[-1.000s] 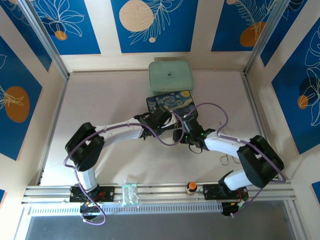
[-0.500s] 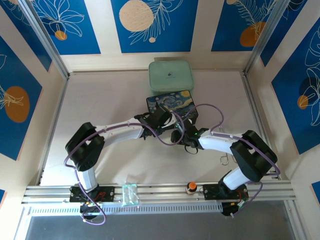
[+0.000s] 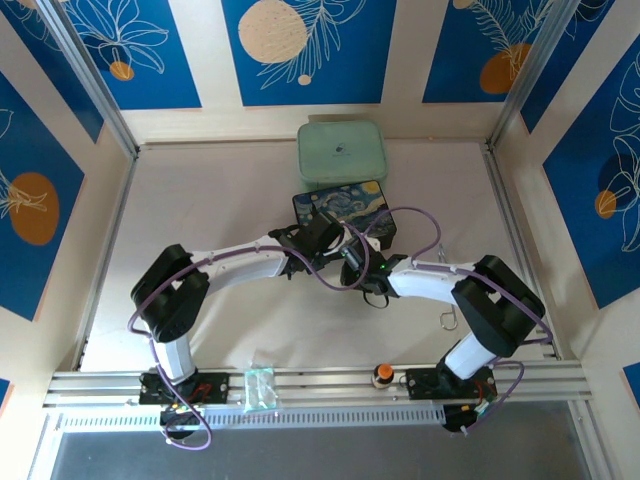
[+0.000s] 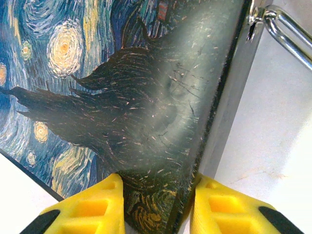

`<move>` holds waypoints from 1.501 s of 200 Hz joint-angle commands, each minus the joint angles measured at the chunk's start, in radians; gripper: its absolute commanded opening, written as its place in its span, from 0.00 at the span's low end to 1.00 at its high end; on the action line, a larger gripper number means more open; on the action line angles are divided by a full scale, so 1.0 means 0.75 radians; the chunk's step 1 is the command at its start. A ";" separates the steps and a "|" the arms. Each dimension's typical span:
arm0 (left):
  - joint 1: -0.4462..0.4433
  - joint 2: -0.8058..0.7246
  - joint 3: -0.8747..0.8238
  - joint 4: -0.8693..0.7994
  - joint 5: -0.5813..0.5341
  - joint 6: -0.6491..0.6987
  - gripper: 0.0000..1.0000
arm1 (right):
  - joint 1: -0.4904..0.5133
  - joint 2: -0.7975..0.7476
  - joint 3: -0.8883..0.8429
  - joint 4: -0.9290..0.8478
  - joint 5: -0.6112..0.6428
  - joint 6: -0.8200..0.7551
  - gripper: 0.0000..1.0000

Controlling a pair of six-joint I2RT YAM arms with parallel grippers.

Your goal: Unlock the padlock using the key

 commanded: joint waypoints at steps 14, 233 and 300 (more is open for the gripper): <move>-0.009 0.131 -0.080 -0.218 0.203 -0.084 0.28 | -0.014 -0.005 -0.062 0.056 -0.006 0.089 0.33; -0.028 0.117 -0.155 -0.138 0.234 0.016 0.23 | -0.097 0.051 -0.428 0.781 -0.111 0.871 0.26; -0.030 0.109 -0.158 -0.150 0.225 0.030 0.21 | -0.108 0.176 -0.488 1.038 0.037 1.100 0.25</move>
